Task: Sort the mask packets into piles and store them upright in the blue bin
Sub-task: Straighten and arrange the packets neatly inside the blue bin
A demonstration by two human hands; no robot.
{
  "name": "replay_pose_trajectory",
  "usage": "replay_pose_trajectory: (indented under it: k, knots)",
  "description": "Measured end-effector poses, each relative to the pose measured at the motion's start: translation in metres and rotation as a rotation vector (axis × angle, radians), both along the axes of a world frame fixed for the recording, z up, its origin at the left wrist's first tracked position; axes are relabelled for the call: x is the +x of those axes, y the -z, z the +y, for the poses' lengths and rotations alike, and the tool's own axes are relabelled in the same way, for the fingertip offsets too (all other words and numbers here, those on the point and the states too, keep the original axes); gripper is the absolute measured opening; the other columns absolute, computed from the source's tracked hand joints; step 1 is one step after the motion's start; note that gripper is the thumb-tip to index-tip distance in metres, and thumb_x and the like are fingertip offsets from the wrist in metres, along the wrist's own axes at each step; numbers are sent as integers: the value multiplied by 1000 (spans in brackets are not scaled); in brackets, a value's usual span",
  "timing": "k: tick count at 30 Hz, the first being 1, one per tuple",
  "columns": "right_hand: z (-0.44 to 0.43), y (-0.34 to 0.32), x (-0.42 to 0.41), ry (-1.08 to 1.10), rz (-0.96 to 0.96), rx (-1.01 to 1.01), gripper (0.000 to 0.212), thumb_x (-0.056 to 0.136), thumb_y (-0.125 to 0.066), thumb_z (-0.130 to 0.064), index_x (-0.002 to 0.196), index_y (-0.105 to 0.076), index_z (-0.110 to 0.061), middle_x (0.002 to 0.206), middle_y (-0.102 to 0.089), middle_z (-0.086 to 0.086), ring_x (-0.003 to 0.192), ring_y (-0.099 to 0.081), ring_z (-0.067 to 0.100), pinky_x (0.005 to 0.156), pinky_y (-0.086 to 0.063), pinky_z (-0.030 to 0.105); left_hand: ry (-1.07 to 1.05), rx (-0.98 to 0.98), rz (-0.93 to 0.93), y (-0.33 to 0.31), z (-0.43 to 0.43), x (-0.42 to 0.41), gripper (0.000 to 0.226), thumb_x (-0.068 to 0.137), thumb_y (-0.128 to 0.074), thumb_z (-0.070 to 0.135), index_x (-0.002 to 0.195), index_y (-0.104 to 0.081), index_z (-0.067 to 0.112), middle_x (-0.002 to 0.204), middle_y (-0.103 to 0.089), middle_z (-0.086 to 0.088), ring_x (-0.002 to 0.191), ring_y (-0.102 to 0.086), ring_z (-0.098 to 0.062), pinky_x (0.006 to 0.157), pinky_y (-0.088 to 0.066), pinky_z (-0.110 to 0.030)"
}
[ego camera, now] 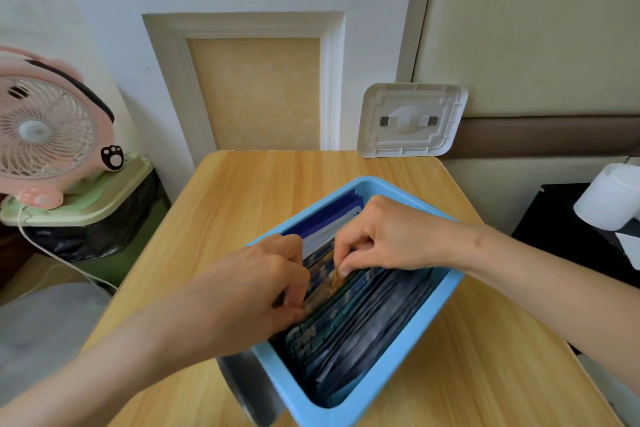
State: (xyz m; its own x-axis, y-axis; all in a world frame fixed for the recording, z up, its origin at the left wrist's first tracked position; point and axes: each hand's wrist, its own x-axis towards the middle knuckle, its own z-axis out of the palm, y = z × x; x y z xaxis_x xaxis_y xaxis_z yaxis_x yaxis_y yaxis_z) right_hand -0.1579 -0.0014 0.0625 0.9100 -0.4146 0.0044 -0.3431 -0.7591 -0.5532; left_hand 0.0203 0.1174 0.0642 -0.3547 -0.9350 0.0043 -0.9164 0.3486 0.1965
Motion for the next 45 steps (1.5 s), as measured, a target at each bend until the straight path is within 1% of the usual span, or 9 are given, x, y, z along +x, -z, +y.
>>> replay_pose_trajectory:
  k: [5, 7, 10, 18, 22, 24, 28, 36, 45]
  knots:
    - [-3, -11, -10, 62, -23, 77, 3, 79, -73, -17, 82, -74, -16, 45, -52, -17, 47, -43, 3, 52, -32, 10, -90, 9, 198, -11, 1, 1, 14, 78, -52, 50, 70, -50, 38, 88, -49, 19, 82, -53, -3, 71, -45, -15]
    - [-14, -17, -19, 202, -190, 69, 3, 76, -74, -21, 79, -74, -22, 53, -58, -18, 51, -44, 3, 53, -31, 11, -229, -201, 329, -17, 0, 11, 14, 76, -51, 50, 72, -51, 36, 73, -56, 14, 75, -56, -6, 62, -44, -15]
    - [-29, -17, -29, 316, -309, -49, 4, 76, -75, -19, 76, -74, -22, 68, -64, -14, 59, -48, 2, 58, -35, 14, -412, -400, 286, -18, -2, 24, 15, 83, -56, 39, 74, -50, 30, 63, -55, 11, 58, -52, -6, 51, -33, -17]
    - [0, 8, -15, 19, -195, -74, 15, 84, -66, -10, 89, -76, -20, 88, -62, -7, 85, -58, 11, 76, -46, 22, -176, 11, 300, 0, 1, 37, 13, 79, -69, 31, 75, -59, 39, 87, -51, 19, 85, -51, -3, 71, -42, -20]
    - [4, 17, -21, -40, -143, -227, 22, 84, -54, -20, 86, -74, -27, 83, -61, -10, 81, -55, 7, 80, -35, 15, -135, 152, 324, 0, 1, 41, 20, 70, -65, 54, 85, -64, 41, 89, -50, 18, 89, -52, -5, 79, -46, -26]
    - [5, 16, -26, -56, -144, -259, 26, 81, -51, -16, 82, -75, -27, 84, -60, -10, 79, -54, 4, 77, -32, 13, -136, 146, 293, -3, 0, 40, 23, 67, -64, 58, 83, -65, 41, 88, -50, 16, 89, -49, -2, 79, -45, -25]
    - [8, 18, -25, -76, -194, -270, 30, 76, -47, -10, 76, -75, -21, 92, -57, -8, 82, -54, 10, 73, -42, 24, -122, 74, 143, -7, -2, 36, 9, 82, -65, 35, 78, -61, 42, 89, -48, 18, 92, -44, 1, 79, -44, -23]
    - [-16, 2, -15, 211, -293, 68, 15, 78, -70, -1, 82, -72, -16, 91, -61, -4, 65, -69, 19, 64, -58, 36, -116, -97, 1, 2, -9, 11, 13, 84, -57, 44, 77, -52, 34, 89, -39, 18, 91, -39, -3, 75, -38, -19]
    - [-22, -3, 6, 24, -88, -116, 14, 76, -76, -15, 74, -68, -27, 81, -60, -8, 63, -58, 14, 58, -45, 16, -146, -37, 153, 1, -26, 6, 16, 84, -64, 36, 73, -60, 24, 86, -49, 12, 83, -41, -3, 71, -41, -22]
